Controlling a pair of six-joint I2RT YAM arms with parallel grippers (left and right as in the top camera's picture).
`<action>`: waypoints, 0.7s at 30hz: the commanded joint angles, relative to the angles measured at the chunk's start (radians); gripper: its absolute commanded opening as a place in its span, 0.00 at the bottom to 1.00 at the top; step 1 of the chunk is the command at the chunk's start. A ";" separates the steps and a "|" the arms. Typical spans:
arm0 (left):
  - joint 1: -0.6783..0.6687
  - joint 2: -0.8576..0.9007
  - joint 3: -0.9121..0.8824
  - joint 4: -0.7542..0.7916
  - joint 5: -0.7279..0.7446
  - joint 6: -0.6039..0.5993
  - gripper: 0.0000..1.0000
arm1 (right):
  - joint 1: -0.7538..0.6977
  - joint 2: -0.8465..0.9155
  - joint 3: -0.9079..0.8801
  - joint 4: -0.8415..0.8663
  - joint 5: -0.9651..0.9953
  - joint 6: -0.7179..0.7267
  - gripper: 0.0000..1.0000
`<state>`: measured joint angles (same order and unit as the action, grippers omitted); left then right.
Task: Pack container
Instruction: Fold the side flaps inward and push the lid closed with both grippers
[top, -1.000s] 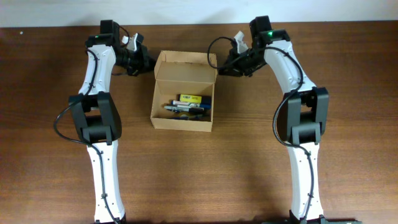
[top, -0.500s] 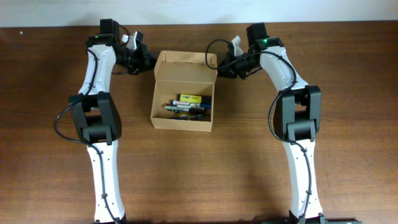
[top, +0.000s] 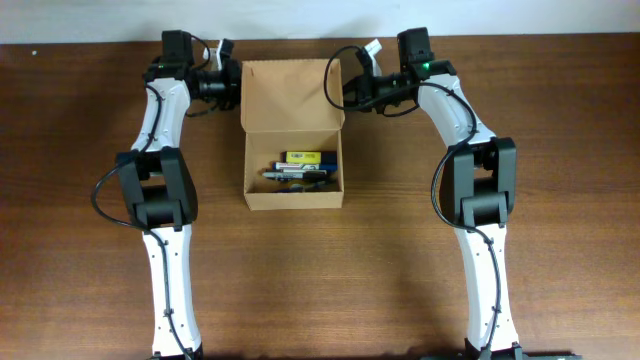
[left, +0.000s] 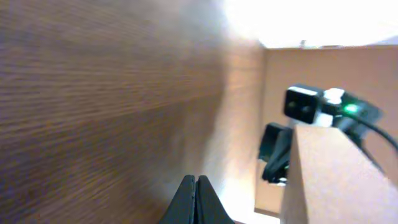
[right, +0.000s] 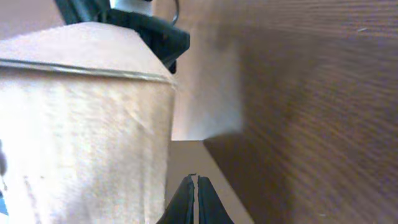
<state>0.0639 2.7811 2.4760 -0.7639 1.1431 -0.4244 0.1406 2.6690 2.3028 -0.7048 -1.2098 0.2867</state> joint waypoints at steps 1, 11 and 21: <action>0.017 0.009 0.031 0.009 0.103 -0.035 0.02 | 0.019 -0.018 0.026 0.006 -0.089 -0.021 0.04; 0.016 -0.036 0.283 -0.160 0.015 -0.005 0.02 | 0.038 -0.152 0.045 0.055 -0.017 -0.024 0.04; -0.016 -0.133 0.428 -0.548 -0.178 0.167 0.02 | 0.050 -0.297 0.045 -0.073 0.152 -0.099 0.03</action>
<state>0.0643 2.7323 2.8635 -1.2690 1.0569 -0.3508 0.1738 2.4481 2.3272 -0.7414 -1.1564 0.2554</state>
